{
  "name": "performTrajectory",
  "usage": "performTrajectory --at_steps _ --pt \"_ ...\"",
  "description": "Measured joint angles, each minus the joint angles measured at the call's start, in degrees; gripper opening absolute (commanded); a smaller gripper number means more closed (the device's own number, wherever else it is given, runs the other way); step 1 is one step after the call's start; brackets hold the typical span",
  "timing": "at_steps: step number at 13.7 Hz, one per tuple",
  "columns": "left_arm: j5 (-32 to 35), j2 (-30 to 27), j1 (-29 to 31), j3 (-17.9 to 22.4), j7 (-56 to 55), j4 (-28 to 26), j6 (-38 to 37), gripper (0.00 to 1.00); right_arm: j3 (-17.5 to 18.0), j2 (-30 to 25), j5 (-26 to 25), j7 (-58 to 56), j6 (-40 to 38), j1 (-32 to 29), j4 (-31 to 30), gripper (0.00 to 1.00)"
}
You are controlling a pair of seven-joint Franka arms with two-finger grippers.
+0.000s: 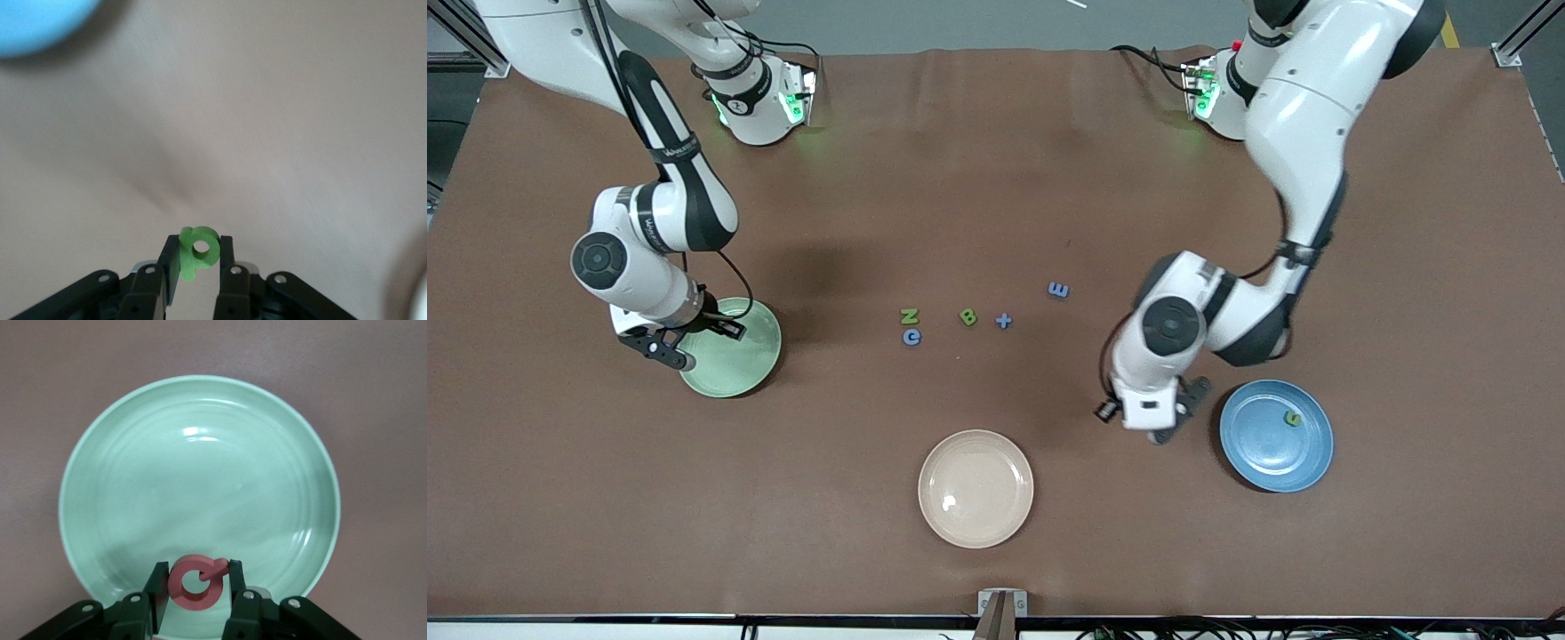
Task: Sort upper and lower case letters into plates
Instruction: 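Drop the p into the blue plate while the right drops Q in green plate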
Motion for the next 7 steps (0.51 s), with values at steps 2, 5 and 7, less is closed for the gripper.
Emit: performTrajectory --at_steps 2,5,7 --pt "0.0 -1.3 4.3 -0.1 7.9 -0.1 -3.6 0.01 0.0 0.3 0.0 -0.6 2.2 -0.5 -1.3 0.01" --pt "0.0 -2.3 9.4 -0.1 18.2 -1.3 -5.8 0.04 0.1 1.6 0.0 -0.6 3.7 -0.5 -2.3 0.02" --pt "0.0 -2.2 12.6 -0.1 23.7 -2.2 -5.5 0.14 0.1 2.5 0.0 -0.6 4.4 -0.5 -2.3 0.05"
